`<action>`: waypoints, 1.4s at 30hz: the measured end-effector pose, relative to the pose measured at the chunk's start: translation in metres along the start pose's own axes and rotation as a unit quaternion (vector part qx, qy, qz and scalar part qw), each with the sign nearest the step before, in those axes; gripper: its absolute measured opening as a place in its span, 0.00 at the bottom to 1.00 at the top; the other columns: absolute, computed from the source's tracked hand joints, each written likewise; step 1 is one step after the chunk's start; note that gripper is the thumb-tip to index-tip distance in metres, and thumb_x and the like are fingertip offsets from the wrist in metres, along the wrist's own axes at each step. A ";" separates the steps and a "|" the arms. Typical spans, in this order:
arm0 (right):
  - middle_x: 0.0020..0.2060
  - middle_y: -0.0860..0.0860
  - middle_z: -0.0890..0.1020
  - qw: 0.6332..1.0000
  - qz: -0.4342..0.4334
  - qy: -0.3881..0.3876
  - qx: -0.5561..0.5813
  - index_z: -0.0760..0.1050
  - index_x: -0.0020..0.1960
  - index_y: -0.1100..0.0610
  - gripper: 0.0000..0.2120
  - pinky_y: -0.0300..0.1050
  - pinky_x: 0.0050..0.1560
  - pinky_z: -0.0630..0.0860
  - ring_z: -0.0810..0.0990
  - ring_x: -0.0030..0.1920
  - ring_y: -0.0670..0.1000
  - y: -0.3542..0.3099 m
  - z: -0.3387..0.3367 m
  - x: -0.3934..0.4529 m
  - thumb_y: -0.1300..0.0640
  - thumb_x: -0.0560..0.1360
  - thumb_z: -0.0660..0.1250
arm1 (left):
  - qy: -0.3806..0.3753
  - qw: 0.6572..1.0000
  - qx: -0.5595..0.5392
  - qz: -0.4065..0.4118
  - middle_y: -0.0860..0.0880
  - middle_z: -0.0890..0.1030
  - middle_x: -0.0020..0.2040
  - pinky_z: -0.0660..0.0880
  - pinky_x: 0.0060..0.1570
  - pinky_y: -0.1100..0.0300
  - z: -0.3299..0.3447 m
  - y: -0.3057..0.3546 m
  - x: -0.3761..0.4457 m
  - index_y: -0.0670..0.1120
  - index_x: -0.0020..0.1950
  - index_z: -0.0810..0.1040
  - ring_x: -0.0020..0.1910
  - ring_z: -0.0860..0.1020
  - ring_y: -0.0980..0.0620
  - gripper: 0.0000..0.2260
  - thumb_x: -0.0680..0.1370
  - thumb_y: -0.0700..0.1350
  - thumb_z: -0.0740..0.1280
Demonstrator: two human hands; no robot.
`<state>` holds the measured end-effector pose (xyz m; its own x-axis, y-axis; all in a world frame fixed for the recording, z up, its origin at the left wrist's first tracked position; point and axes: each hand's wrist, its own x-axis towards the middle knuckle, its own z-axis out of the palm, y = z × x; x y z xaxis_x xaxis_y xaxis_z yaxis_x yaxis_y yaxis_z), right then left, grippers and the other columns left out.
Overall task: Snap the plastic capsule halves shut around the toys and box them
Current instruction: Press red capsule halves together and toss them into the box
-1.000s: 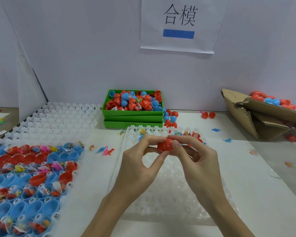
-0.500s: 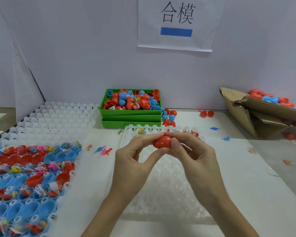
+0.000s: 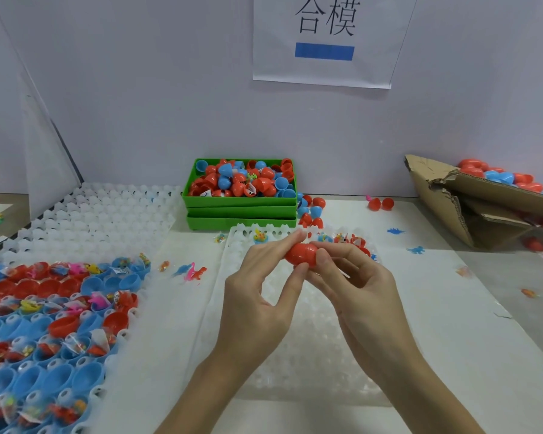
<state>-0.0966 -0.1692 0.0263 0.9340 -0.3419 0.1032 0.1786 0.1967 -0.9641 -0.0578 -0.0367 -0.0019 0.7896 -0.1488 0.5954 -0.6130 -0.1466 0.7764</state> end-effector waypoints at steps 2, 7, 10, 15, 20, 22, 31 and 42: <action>0.48 0.46 0.88 1.000 0.003 0.008 -0.012 0.85 0.53 0.49 0.12 0.37 0.54 0.82 0.87 0.53 0.48 0.001 0.000 0.000 0.47 0.71 0.74 | -0.008 1.000 0.018 0.000 0.59 0.81 0.66 0.79 0.67 0.49 0.001 0.001 0.000 0.56 0.74 0.75 0.70 0.76 0.56 0.22 0.80 0.51 0.72; 0.48 0.47 0.88 1.000 0.017 -0.006 -0.012 0.86 0.53 0.50 0.14 0.35 0.49 0.82 0.86 0.54 0.48 0.001 -0.002 0.001 0.48 0.70 0.75 | -0.005 0.999 0.039 0.005 0.57 0.80 0.66 0.77 0.68 0.54 -0.002 0.002 0.001 0.53 0.76 0.74 0.71 0.75 0.56 0.28 0.76 0.51 0.73; 0.49 0.49 0.88 0.999 0.039 -0.030 0.019 0.87 0.51 0.49 0.13 0.36 0.49 0.82 0.87 0.54 0.50 -0.004 -0.002 0.002 0.49 0.68 0.76 | -0.002 0.998 0.054 0.012 0.61 0.77 0.70 0.73 0.69 0.64 -0.002 0.001 0.003 0.52 0.78 0.72 0.72 0.72 0.64 0.28 0.78 0.49 0.72; 0.52 0.54 0.87 0.997 0.042 -0.047 0.047 0.87 0.53 0.52 0.13 0.41 0.53 0.84 0.87 0.56 0.55 -0.006 -0.003 0.002 0.51 0.69 0.77 | -0.034 0.997 0.070 0.031 0.66 0.69 0.76 0.67 0.74 0.64 0.002 0.000 0.003 0.52 0.82 0.65 0.77 0.65 0.66 0.27 0.83 0.46 0.66; 0.51 0.54 0.88 0.997 0.040 -0.036 0.053 0.86 0.51 0.53 0.13 0.43 0.54 0.84 0.86 0.56 0.55 -0.002 0.002 0.000 0.51 0.68 0.77 | -0.071 0.996 0.046 0.026 0.62 0.64 0.81 0.59 0.75 0.71 0.005 0.000 0.002 0.52 0.84 0.60 0.80 0.62 0.61 0.27 0.85 0.46 0.62; 0.52 0.55 0.87 0.996 0.044 -0.036 0.062 0.86 0.53 0.54 0.14 0.42 0.53 0.83 0.86 0.57 0.56 -0.002 0.003 0.000 0.51 0.68 0.77 | -0.065 0.996 0.052 0.023 0.61 0.66 0.80 0.61 0.75 0.70 0.005 -0.001 0.003 0.52 0.84 0.61 0.80 0.63 0.61 0.26 0.85 0.48 0.62; 0.61 0.60 0.84 0.957 0.150 -0.141 0.206 0.85 0.59 0.56 0.11 0.48 0.58 0.82 0.83 0.63 0.61 0.001 -0.001 0.003 0.59 0.77 0.74 | -0.080 0.997 0.013 0.012 0.64 0.67 0.79 0.63 0.71 0.73 0.001 -0.006 0.004 0.53 0.83 0.63 0.79 0.63 0.64 0.25 0.86 0.44 0.62; 0.60 0.57 0.84 0.892 0.173 -0.276 0.312 0.82 0.64 0.63 0.21 0.43 0.63 0.78 0.83 0.61 0.52 0.006 0.001 0.003 0.54 0.76 0.76 | -0.042 0.994 -0.101 0.031 0.55 0.79 0.69 0.73 0.69 0.60 -0.004 0.014 0.003 0.49 0.70 0.76 0.73 0.74 0.50 0.17 0.82 0.50 0.69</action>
<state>-0.0925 -0.1679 0.0213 0.9458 0.3100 0.0973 -0.1735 0.7349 -0.6556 -0.0639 -0.0355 0.0110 0.7407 -0.2342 0.6298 -0.6349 0.0629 0.7700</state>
